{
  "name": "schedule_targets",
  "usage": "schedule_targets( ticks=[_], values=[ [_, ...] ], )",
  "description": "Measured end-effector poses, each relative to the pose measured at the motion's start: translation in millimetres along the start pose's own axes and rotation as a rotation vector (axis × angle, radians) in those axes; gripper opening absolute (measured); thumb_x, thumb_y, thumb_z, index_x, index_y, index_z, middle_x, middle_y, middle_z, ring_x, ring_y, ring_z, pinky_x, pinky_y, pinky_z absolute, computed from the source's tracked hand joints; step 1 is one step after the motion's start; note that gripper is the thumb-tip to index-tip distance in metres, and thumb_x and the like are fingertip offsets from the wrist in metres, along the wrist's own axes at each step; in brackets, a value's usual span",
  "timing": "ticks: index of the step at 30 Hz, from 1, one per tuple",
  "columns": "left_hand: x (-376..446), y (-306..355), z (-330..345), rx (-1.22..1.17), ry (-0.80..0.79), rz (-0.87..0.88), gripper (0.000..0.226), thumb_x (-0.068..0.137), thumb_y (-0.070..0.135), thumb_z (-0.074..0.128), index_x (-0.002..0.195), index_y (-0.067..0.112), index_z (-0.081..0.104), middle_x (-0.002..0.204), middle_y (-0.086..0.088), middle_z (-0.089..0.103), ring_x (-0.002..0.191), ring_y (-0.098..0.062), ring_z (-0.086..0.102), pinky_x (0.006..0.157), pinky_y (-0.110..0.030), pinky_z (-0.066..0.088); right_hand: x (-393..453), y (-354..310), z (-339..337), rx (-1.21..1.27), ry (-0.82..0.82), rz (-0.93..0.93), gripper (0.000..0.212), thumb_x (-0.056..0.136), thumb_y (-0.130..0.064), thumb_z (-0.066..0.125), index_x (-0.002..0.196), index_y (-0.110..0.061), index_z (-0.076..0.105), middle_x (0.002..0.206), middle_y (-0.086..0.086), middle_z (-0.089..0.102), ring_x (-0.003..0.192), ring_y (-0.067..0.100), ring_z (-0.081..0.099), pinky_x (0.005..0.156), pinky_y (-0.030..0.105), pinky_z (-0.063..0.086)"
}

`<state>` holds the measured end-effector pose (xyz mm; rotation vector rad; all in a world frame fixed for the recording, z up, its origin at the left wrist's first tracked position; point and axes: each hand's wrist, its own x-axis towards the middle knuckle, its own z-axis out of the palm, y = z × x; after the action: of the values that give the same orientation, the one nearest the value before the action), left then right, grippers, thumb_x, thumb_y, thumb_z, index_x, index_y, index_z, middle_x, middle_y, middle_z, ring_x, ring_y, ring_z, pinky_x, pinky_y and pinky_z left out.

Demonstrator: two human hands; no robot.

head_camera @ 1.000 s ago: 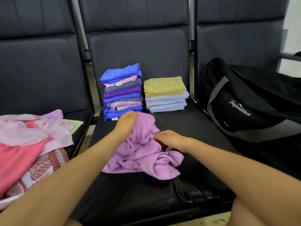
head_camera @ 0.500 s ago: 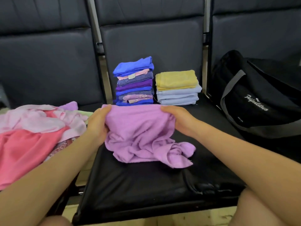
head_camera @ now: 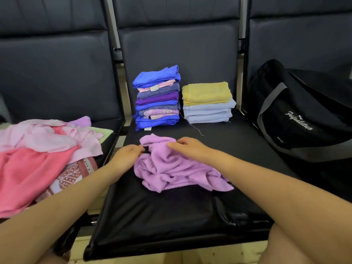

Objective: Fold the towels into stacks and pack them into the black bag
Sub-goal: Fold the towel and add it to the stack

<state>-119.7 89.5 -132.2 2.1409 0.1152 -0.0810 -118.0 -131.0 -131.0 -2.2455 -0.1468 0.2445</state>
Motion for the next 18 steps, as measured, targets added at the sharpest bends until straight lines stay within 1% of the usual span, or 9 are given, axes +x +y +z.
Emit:
schedule_targets(
  ticks=[2,4,6,8,11,14,16,17,18],
  values=[
    [-9.9,-1.2,1.3,0.110,-0.060,0.096,0.031,0.096,0.031,0.051,0.082,0.009,0.069,0.083,-0.005,0.069,0.076,-0.015,0.062,0.076,-0.027,0.050,7.5,-8.9,10.5,0.177,-0.088,0.082,0.048,0.084,-0.061,0.058,0.094,-0.015,0.069,0.074,-0.006,0.065,0.062,0.004,0.059,0.056,0.019,0.043],
    [-17.1,-0.8,5.8,0.241,-0.149,0.171,0.031,0.091,0.027,0.053,0.072,0.004,0.064,0.071,-0.007,0.064,0.062,-0.010,0.055,0.060,-0.022,0.046,12.6,-10.0,17.9,0.292,-0.110,0.132,0.030,0.086,-0.046,0.064,0.085,-0.017,0.070,0.070,-0.005,0.067,0.063,0.004,0.060,0.059,0.019,0.044],
    [-15.2,-3.5,10.4,0.306,-0.155,0.215,0.027,0.090,0.020,0.052,0.075,0.000,0.060,0.075,-0.009,0.059,0.066,-0.011,0.050,0.064,-0.026,0.042,15.1,-11.5,21.2,0.403,-0.053,0.164,0.015,0.087,-0.029,0.065,0.079,-0.016,0.068,0.068,-0.001,0.064,0.065,0.010,0.058,0.062,0.023,0.043],
    [-8.9,-5.0,9.7,0.114,-0.052,0.171,0.026,0.095,0.020,0.050,0.082,0.000,0.062,0.084,-0.010,0.062,0.077,-0.015,0.053,0.074,-0.030,0.044,17.3,-14.2,16.0,0.594,0.088,0.203,0.010,0.086,-0.021,0.063,0.079,-0.014,0.065,0.071,0.005,0.060,0.069,0.018,0.054,0.063,0.028,0.040],
    [-2.8,3.8,0.0,-0.443,0.144,0.059,0.036,0.091,0.032,0.048,0.090,0.000,0.064,0.092,-0.015,0.068,0.088,-0.021,0.061,0.083,-0.038,0.048,13.0,-14.1,-11.4,0.943,0.365,0.141,0.011,0.087,-0.011,0.056,0.081,-0.008,0.065,0.074,0.010,0.061,0.069,0.020,0.055,0.060,0.029,0.040],
    [2.7,10.8,-10.7,-0.895,0.234,-0.013,0.038,0.098,0.029,0.042,0.111,-0.001,0.061,0.110,-0.013,0.067,0.100,-0.018,0.062,0.078,-0.028,0.048,-1.2,0.0,-43.6,1.223,0.443,0.032,0.018,0.090,-0.005,0.046,0.085,-0.009,0.063,0.079,0.007,0.062,0.073,0.016,0.058,0.064,0.026,0.046],
    [-1.1,12.8,-8.4,-0.933,0.180,0.014,0.040,0.100,0.027,0.041,0.118,-0.004,0.058,0.115,-0.013,0.066,0.106,-0.021,0.063,0.080,-0.028,0.049,-11.1,12.6,-55.5,1.294,0.391,0.013,0.015,0.091,-0.006,0.047,0.083,-0.008,0.059,0.083,0.008,0.060,0.085,0.020,0.060,0.077,0.028,0.049],
    [-5.9,15.4,-5.2,-0.878,0.133,0.039,0.035,0.098,0.025,0.043,0.110,-0.002,0.062,0.107,-0.011,0.069,0.100,-0.021,0.065,0.080,-0.030,0.049,-14.8,18.6,-55.7,1.259,0.356,0.037,0.012,0.089,-0.007,0.048,0.083,-0.007,0.058,0.087,0.011,0.060,0.093,0.024,0.062,0.086,0.032,0.050],
    [-11.0,18.0,-1.5,-0.783,0.081,0.060,0.028,0.096,0.022,0.044,0.093,0.004,0.066,0.091,-0.006,0.071,0.087,-0.019,0.065,0.075,-0.031,0.048,-17.5,23.2,-54.2,1.201,0.333,0.088,0.011,0.087,-0.007,0.049,0.080,-0.007,0.058,0.088,0.013,0.061,0.096,0.026,0.064,0.089,0.036,0.051]
  ],
)
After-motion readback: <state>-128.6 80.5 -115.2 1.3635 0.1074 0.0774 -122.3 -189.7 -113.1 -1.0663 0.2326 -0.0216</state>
